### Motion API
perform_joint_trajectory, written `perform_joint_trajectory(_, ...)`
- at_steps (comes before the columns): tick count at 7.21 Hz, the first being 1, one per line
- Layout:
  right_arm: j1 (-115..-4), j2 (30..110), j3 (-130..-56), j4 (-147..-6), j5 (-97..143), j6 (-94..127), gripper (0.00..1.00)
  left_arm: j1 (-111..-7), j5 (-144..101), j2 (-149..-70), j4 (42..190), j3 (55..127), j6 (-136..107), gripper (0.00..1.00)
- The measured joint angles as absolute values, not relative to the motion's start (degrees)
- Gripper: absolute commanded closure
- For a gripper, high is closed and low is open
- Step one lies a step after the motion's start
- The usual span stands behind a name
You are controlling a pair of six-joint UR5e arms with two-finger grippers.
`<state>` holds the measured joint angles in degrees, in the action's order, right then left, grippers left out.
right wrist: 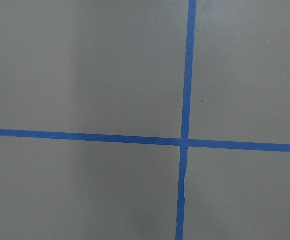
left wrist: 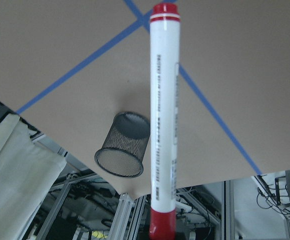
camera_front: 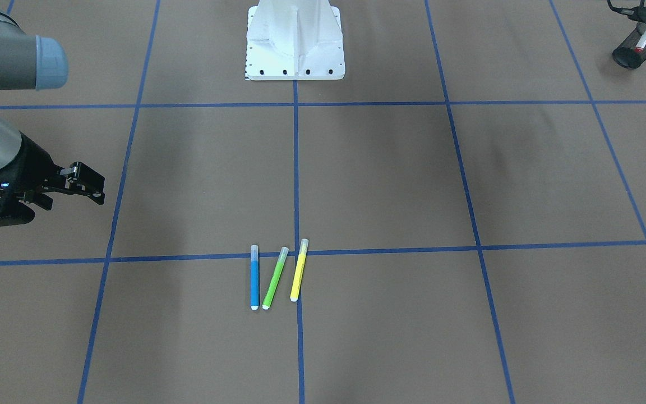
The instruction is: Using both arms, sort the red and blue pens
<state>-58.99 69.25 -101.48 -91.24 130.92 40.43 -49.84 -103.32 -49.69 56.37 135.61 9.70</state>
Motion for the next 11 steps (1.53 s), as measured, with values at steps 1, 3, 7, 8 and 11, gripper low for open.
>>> perform_joint_trajectory(1,-58.9,69.2,-101.5,-91.2,130.9,40.4,0.0,-49.8,-100.9,-47.7,56.5,134.5,9.8,1.0)
perform_joint_trajectory(3,-58.8,69.2,-101.5,-91.2,131.0,40.4,0.0,-49.6,-98.7,-45.9,56.9,131.5,9.8,1.0)
perform_joint_trajectory(7,-58.2,69.2,-101.7,-91.2,130.4,40.4,0.0,-49.0,-98.4,-45.1,66.1,121.6,11.4,1.0)
perform_joint_trajectory(8,-57.9,69.2,-101.8,-91.2,129.9,40.4,0.0,-49.0,-99.4,-44.9,68.7,119.7,13.2,1.0)
perform_joint_trajectory(11,-57.2,69.3,-102.6,-91.2,128.9,40.5,0.0,-48.9,-103.7,-44.5,70.5,118.4,17.2,1.0)
